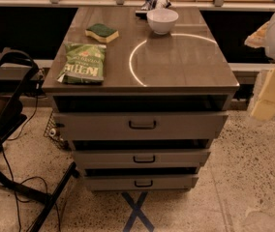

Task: Pick sponge

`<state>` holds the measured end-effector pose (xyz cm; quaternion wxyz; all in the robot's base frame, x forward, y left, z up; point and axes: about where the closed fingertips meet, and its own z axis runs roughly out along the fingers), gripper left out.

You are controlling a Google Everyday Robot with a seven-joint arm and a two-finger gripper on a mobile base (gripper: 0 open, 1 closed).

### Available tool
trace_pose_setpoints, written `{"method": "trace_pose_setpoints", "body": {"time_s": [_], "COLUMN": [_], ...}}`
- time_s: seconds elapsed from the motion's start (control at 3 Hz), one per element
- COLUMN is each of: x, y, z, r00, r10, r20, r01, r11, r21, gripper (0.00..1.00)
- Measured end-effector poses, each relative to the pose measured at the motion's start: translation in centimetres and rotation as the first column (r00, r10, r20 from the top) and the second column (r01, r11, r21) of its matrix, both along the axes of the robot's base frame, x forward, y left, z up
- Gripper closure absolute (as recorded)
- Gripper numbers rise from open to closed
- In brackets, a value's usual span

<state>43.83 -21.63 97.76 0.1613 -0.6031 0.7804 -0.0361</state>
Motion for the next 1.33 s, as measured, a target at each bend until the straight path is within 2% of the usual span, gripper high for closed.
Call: {"method": "trace_pose_setpoints", "body": {"time_s": [0.33,0.67,1.0,1.33], "x": [0.0,2.1,6.3,13.8], "y": [0.0,0.8,1.9,6.1], "z": [0.0,0.2,-4.2,-0.8], "r00": [1.0000,0.9977,0.9899,0.9612], "r10": [0.000,-0.023,-0.113,-0.180], "r20": [0.000,0.063,0.085,0.209], "r01": [0.000,0.018,0.072,-0.020], "r11": [1.000,0.997,0.921,0.711], "r21": [0.000,0.078,0.383,0.703], "gripper": [0.00,0.00,0.00,0.00]}}
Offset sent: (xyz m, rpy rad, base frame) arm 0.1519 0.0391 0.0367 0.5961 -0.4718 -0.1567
